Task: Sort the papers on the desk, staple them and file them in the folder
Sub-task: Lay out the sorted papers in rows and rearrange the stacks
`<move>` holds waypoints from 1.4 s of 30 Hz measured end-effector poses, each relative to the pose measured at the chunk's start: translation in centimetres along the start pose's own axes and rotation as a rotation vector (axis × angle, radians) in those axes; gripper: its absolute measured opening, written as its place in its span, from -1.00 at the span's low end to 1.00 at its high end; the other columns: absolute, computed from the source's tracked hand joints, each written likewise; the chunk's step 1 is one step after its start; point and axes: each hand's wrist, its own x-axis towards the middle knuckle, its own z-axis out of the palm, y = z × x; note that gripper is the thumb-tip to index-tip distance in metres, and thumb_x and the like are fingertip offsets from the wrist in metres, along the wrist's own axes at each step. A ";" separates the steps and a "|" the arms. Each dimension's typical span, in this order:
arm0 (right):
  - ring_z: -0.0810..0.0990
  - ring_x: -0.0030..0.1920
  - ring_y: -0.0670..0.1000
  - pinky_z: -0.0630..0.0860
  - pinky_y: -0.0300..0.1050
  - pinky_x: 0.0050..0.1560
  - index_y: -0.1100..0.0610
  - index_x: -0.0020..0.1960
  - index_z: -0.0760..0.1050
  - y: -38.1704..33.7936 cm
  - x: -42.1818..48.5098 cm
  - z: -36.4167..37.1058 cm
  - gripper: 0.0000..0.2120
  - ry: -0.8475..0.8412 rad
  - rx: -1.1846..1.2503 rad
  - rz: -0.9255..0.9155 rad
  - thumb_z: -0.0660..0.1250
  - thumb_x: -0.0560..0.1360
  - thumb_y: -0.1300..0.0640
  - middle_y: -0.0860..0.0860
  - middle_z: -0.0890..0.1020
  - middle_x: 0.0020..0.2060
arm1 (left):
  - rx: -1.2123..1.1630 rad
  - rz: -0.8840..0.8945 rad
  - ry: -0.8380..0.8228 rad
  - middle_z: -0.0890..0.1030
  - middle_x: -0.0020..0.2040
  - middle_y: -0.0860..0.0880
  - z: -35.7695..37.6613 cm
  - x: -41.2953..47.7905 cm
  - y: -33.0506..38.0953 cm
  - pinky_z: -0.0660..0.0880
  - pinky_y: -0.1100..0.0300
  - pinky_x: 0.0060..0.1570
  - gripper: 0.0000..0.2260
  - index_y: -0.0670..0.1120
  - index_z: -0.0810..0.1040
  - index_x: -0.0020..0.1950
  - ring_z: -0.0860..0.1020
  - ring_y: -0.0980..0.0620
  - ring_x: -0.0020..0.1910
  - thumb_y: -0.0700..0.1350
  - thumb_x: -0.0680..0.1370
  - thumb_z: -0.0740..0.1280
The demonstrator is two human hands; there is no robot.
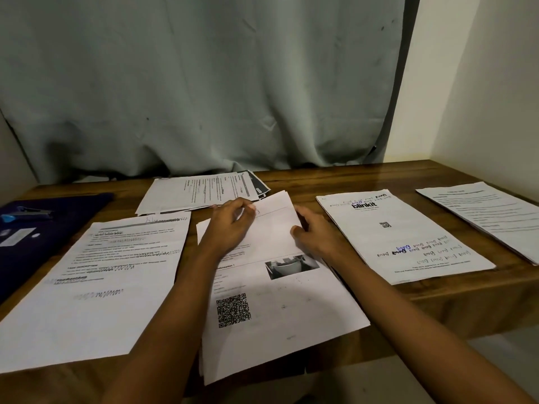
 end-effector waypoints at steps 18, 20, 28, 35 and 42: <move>0.51 -0.02 -0.03 0.40 -0.19 0.05 0.18 0.04 0.60 1.7 3.5 -1.9 -0.83 0.058 0.043 0.202 0.38 0.50 0.12 0.03 0.61 -0.02 | -0.193 -0.117 -0.169 0.61 0.12 0.06 -1.7 -0.5 0.2 0.61 0.11 -0.01 -0.80 0.10 0.60 0.07 0.61 0.05 0.06 -0.15 0.51 0.41; 0.54 -0.04 0.00 0.43 -0.16 -0.01 0.18 0.00 0.59 1.4 4.2 -1.3 -0.80 0.029 0.059 0.224 0.46 0.43 0.12 0.04 0.61 -0.05 | -0.230 -0.111 -0.187 0.60 0.15 0.04 -1.9 -0.6 0.2 0.61 0.12 -0.01 -0.77 0.11 0.60 0.09 0.61 0.04 0.07 -0.19 0.51 0.40; 0.59 -0.19 0.00 0.46 -0.18 -0.16 0.13 -0.18 0.55 1.7 4.5 -0.3 -0.87 0.104 0.167 0.225 0.50 0.38 0.17 0.04 0.64 -0.20 | -0.278 -0.127 -0.224 0.52 0.28 0.09 -2.5 -0.8 0.8 0.61 0.17 -0.04 -0.64 0.13 0.49 0.22 0.58 0.04 0.13 -0.24 0.52 0.37; 0.57 -0.15 0.00 0.43 -0.22 -0.14 0.13 -0.06 0.57 1.7 4.4 0.0 -0.90 0.249 0.211 0.223 0.41 0.46 0.12 0.02 0.62 -0.14 | -0.321 -0.154 -0.223 0.48 0.34 0.05 -2.3 -0.8 0.8 0.60 0.11 0.03 -0.65 0.09 0.48 0.26 0.58 0.04 0.13 -0.24 0.54 0.33; 0.58 -0.10 0.05 0.50 -0.19 -0.11 0.14 -0.04 0.51 1.9 4.5 -0.1 -0.94 0.415 0.295 0.123 0.32 0.53 0.15 0.07 0.62 -0.10 | -0.309 -0.156 -0.180 0.53 0.27 0.03 -1.9 -1.0 1.0 0.49 0.32 -0.01 -0.77 0.03 0.52 0.22 0.52 0.05 0.19 -0.14 0.58 0.30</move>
